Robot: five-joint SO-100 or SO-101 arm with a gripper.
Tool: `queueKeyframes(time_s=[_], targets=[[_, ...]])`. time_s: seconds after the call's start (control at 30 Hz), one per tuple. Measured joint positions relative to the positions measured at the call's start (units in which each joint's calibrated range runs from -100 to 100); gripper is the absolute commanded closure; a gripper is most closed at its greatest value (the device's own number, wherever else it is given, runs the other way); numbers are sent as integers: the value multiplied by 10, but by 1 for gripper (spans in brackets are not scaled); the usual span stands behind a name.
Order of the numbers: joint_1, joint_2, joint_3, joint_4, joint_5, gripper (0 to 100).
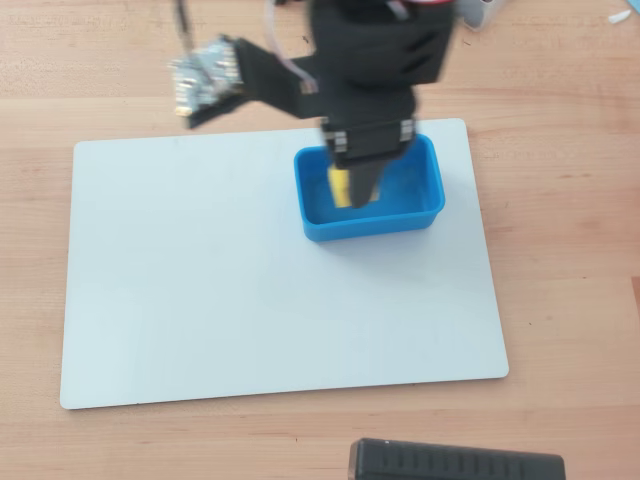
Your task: Pick up yellow cube and drop it in the blue rectangular bin
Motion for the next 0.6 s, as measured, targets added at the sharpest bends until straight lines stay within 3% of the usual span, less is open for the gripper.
queueKeyframes(time_s=[0.17, 0.5, 0.6], targets=[[-27, -43, 20, -13, -4, 92], [-32, -204, 234, -107, -4, 93], [-32, -239, 312, -145, 0, 88]])
